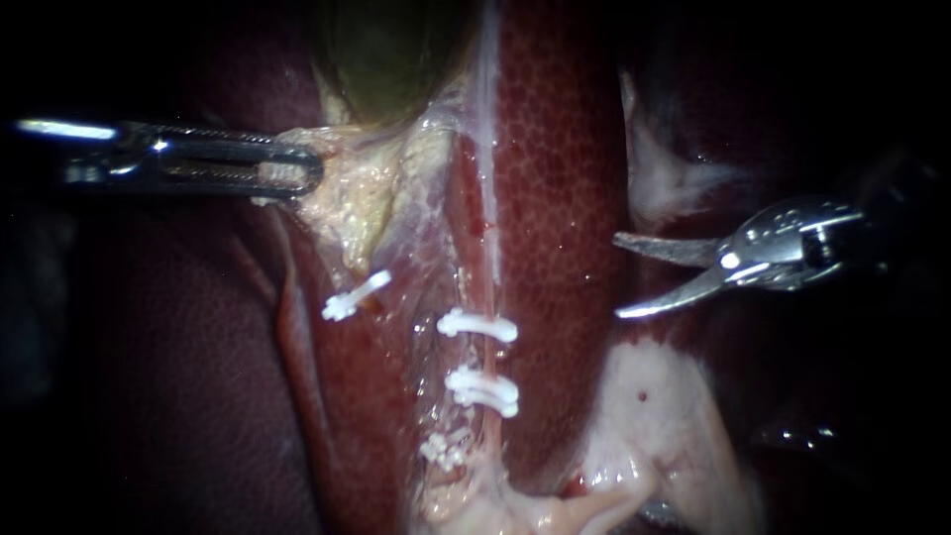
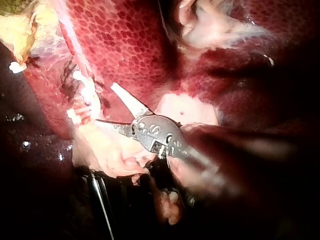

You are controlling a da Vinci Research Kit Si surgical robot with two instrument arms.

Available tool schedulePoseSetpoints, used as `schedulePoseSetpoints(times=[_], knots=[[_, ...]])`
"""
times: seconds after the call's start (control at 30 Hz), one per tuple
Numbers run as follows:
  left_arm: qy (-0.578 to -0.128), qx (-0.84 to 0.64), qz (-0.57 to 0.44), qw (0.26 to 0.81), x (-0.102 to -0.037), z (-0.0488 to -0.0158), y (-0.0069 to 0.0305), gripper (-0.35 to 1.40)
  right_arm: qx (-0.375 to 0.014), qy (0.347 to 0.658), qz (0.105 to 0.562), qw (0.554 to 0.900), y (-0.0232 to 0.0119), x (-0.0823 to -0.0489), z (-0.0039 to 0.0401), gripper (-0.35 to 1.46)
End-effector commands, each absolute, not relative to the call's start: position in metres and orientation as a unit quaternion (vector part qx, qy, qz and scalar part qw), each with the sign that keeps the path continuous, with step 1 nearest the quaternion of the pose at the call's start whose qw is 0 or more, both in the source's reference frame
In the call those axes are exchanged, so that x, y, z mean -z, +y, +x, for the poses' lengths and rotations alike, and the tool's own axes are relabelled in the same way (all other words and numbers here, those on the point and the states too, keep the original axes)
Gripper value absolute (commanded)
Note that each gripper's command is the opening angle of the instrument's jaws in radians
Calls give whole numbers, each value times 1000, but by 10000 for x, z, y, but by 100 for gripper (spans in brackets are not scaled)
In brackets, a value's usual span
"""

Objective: Go to the cutting position right tube

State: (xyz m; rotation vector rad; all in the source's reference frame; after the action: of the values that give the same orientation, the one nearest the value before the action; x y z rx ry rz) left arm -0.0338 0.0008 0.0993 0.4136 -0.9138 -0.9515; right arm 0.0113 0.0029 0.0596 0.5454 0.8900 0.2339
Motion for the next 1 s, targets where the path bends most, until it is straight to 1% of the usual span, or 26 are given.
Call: schedulePoseSetpoints(times=[0.03, 0.2, 0.27, 0.6, 1.0], knots=[[-422, 439, 191, 770, -992, -337, 8, -35, -112, 419, 265, 861, 24, -599, 115, 129], [-421, 439, 191, 770, -991, -336, 8, -35, -112, 393, 280, 869, 2, -623, 125, 126], [-421, 439, 191, 770, -991, -335, 8, -35, -113, 388, 285, 869, -4, -631, 128, 126], [-421, 439, 190, 770, -991, -335, 7, -35, -121, 382, 312, 861, -26, -670, 148, 124], [-421, 440, 190, 770, -990, -335, 7, -35, -124, 376, 332, 856, -52, -702, 183, 122]])
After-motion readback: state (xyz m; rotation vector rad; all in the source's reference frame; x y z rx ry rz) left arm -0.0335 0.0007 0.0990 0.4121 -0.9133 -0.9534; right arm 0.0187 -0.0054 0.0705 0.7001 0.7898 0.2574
